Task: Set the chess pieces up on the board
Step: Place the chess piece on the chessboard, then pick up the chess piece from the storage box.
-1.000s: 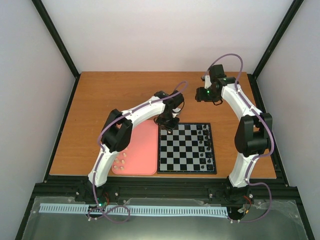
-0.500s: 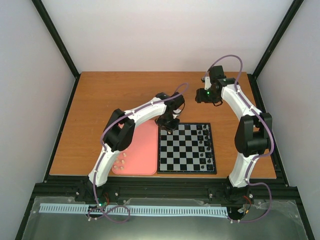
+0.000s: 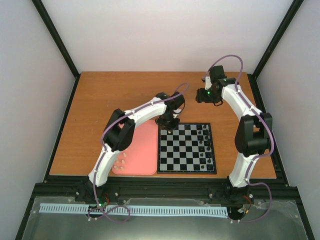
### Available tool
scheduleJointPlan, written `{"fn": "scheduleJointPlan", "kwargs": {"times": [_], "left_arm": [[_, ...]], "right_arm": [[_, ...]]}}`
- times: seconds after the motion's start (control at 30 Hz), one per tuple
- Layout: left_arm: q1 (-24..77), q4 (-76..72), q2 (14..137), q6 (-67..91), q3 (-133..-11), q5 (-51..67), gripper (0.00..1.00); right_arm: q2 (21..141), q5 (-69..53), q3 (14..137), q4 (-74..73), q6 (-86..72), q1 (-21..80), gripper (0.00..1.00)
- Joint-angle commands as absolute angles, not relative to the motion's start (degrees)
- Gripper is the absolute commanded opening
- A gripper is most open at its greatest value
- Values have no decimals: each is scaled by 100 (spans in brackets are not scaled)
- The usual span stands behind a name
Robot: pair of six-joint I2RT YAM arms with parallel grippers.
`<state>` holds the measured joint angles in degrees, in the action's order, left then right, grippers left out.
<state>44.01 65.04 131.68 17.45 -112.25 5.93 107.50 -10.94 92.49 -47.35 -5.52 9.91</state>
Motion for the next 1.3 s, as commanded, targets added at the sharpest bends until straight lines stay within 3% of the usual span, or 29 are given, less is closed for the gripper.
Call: {"fn": "scheduleJointPlan", "kwargs": {"times": [0.0, 0.53, 0.77, 1.27], "left_arm": [[4443, 6434, 13195, 1631, -11363, 808, 21], [4444, 6793, 12421, 1485, -11349, 1191, 43], [4351, 7218, 11663, 1656, -11296, 641, 48], [1362, 6140, 10203, 1841, -8172, -29, 45]], "right_arm": [[10574, -1077, 9257, -4720, -510, 940, 62], [10526, -1066, 9291, -4728, -483, 940, 62], [10512, -1081, 9297, -4706, -525, 940, 62], [10535, -1211, 9262, -4720, -517, 940, 62]]}}
